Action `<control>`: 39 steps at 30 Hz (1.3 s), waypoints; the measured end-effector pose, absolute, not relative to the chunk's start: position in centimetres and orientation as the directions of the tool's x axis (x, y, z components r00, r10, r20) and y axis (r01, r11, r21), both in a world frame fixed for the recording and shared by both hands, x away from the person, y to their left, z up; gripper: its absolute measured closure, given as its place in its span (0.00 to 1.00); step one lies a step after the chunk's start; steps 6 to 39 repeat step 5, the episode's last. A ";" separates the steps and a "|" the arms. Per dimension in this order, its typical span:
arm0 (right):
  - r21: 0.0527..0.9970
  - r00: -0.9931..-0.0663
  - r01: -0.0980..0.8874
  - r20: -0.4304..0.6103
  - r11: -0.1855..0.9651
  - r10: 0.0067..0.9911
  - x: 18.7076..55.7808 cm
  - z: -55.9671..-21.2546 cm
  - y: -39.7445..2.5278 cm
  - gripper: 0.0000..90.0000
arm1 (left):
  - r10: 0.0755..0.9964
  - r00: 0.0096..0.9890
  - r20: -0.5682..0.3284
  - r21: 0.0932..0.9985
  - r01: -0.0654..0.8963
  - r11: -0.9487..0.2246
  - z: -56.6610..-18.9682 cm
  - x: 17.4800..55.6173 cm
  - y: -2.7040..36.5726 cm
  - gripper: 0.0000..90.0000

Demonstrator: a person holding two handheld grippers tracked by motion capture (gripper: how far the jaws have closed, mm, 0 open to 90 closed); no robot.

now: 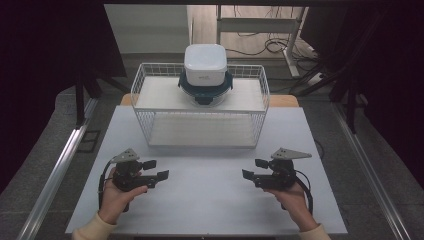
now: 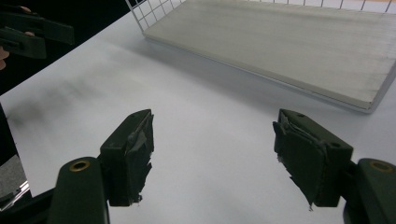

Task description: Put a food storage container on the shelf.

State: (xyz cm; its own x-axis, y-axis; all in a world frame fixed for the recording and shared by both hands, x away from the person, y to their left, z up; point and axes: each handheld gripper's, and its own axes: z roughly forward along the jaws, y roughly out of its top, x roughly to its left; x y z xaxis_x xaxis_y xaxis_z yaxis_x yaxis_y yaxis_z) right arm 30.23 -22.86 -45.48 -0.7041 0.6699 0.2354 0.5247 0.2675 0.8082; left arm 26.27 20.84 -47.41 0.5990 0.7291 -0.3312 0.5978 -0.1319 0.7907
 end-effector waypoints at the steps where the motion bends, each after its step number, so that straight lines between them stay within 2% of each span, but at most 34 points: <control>1: 0.809 -0.704 0.524 0.235 0.267 0.670 30.2 -45.5 -22.9 0.31 | 0.730 0.596 -0.333 0.791 0.598 -0.127 -47.4 26.3 20.8 0.32; 39: 0.815 -0.705 0.513 0.221 0.268 0.674 30.0 -45.3 -23.1 0.30 | 0.734 0.595 -0.329 0.793 0.596 -0.128 -47.3 26.4 20.7 0.32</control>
